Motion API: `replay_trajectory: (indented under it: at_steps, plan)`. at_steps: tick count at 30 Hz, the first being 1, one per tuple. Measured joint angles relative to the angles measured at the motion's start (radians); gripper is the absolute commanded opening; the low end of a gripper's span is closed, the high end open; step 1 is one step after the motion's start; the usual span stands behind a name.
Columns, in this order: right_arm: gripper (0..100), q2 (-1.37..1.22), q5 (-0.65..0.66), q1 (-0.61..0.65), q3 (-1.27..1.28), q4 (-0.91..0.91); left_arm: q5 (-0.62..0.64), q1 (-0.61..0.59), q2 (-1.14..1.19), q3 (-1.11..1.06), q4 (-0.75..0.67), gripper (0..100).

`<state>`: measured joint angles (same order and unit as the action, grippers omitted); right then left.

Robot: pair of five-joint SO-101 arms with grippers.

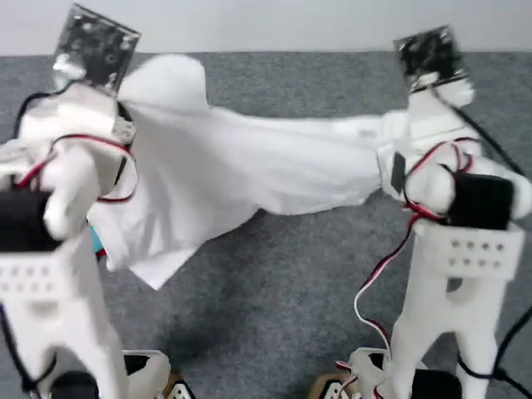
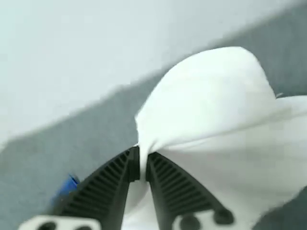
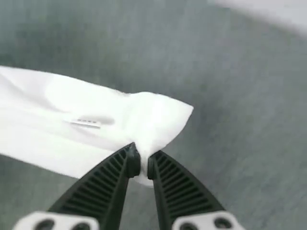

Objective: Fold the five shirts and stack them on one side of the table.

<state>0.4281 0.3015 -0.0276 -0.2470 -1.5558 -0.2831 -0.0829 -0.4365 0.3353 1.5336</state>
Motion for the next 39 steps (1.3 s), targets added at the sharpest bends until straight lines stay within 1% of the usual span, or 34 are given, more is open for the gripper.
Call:
replay_trajectory:
  at_steps: [5,9,15,18,21,25,28,32,36,39]
  plan:
    - [0.9,0.025,-0.002,0.0,-0.206,-0.002,0.0,0.0,-0.127,0.0,-0.072,0]
    - [0.9,0.031,-0.002,0.0,-0.316,-0.002,0.0,0.0,-0.233,0.0,-0.121,0]
    - [0.9,0.086,-0.002,0.0,-0.376,-0.003,0.0,0.0,-0.371,0.0,-0.221,0]
    - [0.9,0.141,0.026,0.0,-0.376,-0.04,-0.005,0.0,-0.436,0.002,-0.259,0]
    - [0.9,0.184,0.051,0.002,-0.377,-0.095,-0.054,0.0,-0.483,0.008,-0.267,0]
    - [0.9,0.23,0.084,0.002,-0.377,-0.173,-0.158,0.0,-0.539,0.009,-0.267,0]
    - [0.9,0.25,0.091,0.002,-0.377,-0.198,-0.23,0.0,-0.552,0.011,-0.244,0]
    - [0.9,0.25,0.091,0.002,-0.354,-0.198,-0.253,0.0,-0.552,-0.005,-0.164,0]
    - [0.9,0.25,0.091,0.002,-0.224,-0.198,-0.258,0.0,-0.552,-0.084,-0.091,0]
    - [0.9,0.244,0.091,0.002,-0.068,-0.198,-0.295,0.0,-0.551,-0.209,0.003,0]
